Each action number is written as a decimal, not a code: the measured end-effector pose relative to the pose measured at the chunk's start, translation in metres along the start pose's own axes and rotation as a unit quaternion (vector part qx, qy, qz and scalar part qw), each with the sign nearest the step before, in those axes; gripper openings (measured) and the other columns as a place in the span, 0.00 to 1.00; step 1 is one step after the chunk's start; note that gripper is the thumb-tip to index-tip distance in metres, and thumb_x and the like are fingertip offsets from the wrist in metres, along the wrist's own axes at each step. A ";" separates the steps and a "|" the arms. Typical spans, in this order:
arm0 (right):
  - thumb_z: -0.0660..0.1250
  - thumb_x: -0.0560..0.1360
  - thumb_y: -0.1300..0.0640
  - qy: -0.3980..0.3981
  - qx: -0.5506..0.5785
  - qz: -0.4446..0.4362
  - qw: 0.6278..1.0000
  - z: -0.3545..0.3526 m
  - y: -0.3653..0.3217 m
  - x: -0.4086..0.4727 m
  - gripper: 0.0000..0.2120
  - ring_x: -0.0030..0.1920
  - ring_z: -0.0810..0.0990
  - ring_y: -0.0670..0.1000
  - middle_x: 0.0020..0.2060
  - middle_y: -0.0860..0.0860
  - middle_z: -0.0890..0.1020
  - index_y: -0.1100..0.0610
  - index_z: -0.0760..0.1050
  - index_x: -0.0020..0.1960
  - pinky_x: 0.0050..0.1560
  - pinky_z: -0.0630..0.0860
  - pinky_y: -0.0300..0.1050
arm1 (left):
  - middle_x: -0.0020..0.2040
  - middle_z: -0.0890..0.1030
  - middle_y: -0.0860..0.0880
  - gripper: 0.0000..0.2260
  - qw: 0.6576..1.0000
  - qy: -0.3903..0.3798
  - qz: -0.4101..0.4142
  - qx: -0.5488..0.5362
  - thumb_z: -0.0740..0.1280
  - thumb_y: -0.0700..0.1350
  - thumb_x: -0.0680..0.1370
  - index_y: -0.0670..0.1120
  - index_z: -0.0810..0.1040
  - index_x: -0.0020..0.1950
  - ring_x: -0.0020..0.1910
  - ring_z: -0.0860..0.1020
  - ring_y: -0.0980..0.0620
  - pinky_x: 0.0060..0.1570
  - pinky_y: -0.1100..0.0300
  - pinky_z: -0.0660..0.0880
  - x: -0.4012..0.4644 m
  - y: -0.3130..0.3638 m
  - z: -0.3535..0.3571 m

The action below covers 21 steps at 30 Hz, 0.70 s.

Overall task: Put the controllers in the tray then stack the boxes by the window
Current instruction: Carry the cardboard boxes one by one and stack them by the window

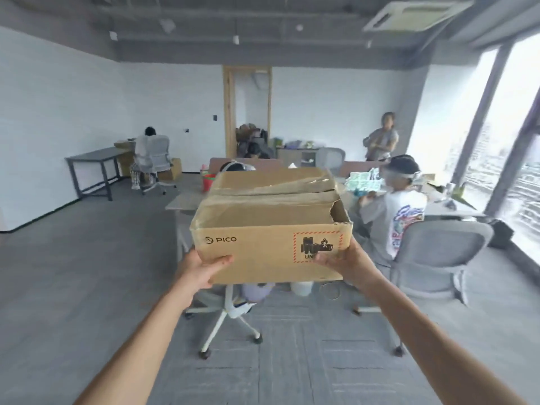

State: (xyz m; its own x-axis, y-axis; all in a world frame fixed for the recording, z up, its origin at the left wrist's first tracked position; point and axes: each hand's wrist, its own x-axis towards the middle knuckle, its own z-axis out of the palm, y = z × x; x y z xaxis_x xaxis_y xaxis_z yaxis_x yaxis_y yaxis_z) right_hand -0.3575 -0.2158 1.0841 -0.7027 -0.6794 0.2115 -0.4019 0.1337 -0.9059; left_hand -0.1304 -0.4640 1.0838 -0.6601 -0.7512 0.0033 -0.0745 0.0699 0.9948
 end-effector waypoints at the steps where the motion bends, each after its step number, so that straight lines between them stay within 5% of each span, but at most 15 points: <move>1: 0.82 0.61 0.40 0.021 -0.015 0.005 1.000 -0.018 -0.008 -0.016 0.38 0.55 0.84 0.48 0.54 0.47 0.85 0.49 0.70 0.65 0.61 0.78 0.58 | 0.50 0.80 0.51 0.21 1.000 -0.018 0.009 -0.001 0.79 0.45 0.69 0.47 0.74 0.57 0.53 0.78 0.47 0.50 0.46 0.80 -0.003 0.009 0.014; 4: 0.82 0.59 0.42 0.101 -0.022 0.016 0.995 -0.065 -0.039 -0.081 0.37 0.54 0.85 0.47 0.52 0.46 0.86 0.51 0.73 0.62 0.59 0.80 0.58 | 0.48 0.83 0.52 0.21 0.996 -0.081 0.036 0.001 0.81 0.45 0.67 0.49 0.76 0.55 0.51 0.81 0.47 0.48 0.47 0.81 -0.025 0.033 0.055; 8: 0.78 0.68 0.61 0.200 -0.039 0.045 0.978 -0.111 -0.073 -0.195 0.27 0.48 0.85 0.40 0.48 0.40 0.86 0.54 0.72 0.64 0.53 0.83 0.45 | 0.51 0.84 0.50 0.24 0.981 -0.184 0.066 0.012 0.81 0.46 0.66 0.48 0.77 0.59 0.52 0.82 0.47 0.43 0.48 0.82 -0.077 0.061 0.111; 15: 0.79 0.65 0.51 0.391 -0.133 0.118 0.903 -0.201 -0.117 -0.417 0.29 0.52 0.84 0.44 0.51 0.41 0.86 0.46 0.73 0.64 0.55 0.82 0.54 | 0.45 0.77 0.58 0.19 0.914 -0.380 0.139 0.014 0.80 0.43 0.68 0.56 0.73 0.48 0.50 0.77 0.49 0.52 0.44 0.80 -0.228 0.118 0.242; 18: 0.79 0.66 0.54 0.477 -0.156 0.151 0.851 -0.232 -0.143 -0.527 0.25 0.50 0.83 0.44 0.48 0.41 0.86 0.49 0.75 0.61 0.46 0.81 0.45 | 0.48 0.80 0.57 0.20 0.875 -0.462 0.147 0.005 0.80 0.44 0.68 0.58 0.73 0.50 0.49 0.78 0.49 0.49 0.42 0.81 -0.319 0.142 0.295; 21: 0.79 0.66 0.55 0.556 -0.150 0.172 0.800 -0.251 -0.175 -0.646 0.26 0.53 0.84 0.48 0.49 0.42 0.86 0.45 0.75 0.61 0.49 0.82 0.49 | 0.54 0.81 0.52 0.23 0.828 -0.541 0.149 -0.011 0.82 0.50 0.61 0.59 0.73 0.48 0.51 0.78 0.47 0.49 0.40 0.80 -0.425 0.160 0.341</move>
State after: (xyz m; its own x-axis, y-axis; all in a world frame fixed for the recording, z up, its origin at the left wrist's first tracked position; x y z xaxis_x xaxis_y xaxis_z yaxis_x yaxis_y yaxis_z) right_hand 0.0193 0.3804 1.1978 -0.8227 0.4727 0.3156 -0.0784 0.4556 -0.8867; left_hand -0.1171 0.0902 1.2071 -0.9311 0.3245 0.1668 0.2173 0.1259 0.9679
